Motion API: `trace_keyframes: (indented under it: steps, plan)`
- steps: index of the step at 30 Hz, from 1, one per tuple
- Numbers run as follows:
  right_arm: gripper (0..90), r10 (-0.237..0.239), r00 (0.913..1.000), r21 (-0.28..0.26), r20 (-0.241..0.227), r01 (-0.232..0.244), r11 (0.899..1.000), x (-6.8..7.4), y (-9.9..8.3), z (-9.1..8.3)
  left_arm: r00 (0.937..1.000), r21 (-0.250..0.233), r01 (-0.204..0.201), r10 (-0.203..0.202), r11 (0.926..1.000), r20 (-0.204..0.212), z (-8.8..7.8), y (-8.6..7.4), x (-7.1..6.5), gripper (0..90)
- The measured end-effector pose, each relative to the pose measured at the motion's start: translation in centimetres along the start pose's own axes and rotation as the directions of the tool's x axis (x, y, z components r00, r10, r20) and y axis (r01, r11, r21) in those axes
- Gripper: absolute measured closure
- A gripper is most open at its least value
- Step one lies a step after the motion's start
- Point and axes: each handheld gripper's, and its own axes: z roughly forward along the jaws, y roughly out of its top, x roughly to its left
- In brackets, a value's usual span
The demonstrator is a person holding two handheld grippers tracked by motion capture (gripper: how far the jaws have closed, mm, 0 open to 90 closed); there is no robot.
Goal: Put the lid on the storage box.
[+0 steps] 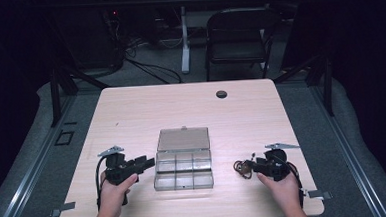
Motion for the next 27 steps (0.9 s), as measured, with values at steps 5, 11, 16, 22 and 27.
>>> trace_keyframes:
  steps: [5,11,16,22,27]
  plan:
    - [56.6,0.032,0.9994,0.030,-0.010,-0.032,0.999,0.0,-0.1,0.2,1.0000,0.003,-0.008,0.008,1.0000,-0.004,0.0,0.0,0.1,49.0]
    - [56.1,0.067,0.9974,0.063,-0.028,-0.065,0.996,-0.4,-0.3,0.8,0.9999,0.004,-0.010,0.010,0.9999,-0.008,0.0,-0.1,0.1,49.0]
    - [55.3,0.090,0.9949,0.065,-0.047,-0.086,0.994,-0.5,-0.3,1.0,0.9999,0.003,-0.011,0.011,0.9999,-0.011,0.0,-0.1,0.1,49.0]
    - [56.4,0.041,0.9990,0.077,-0.017,-0.040,0.996,0.2,-0.3,1.4,0.9999,0.004,-0.008,0.008,1.0000,-0.014,-0.1,-0.1,0.2,49.0]
    - [61.3,0.020,0.9998,0.078,-0.004,-0.020,0.997,0.2,-0.2,1.5,0.9998,0.004,-0.009,0.009,1.0000,-0.015,-0.1,-0.1,0.2,49.0]
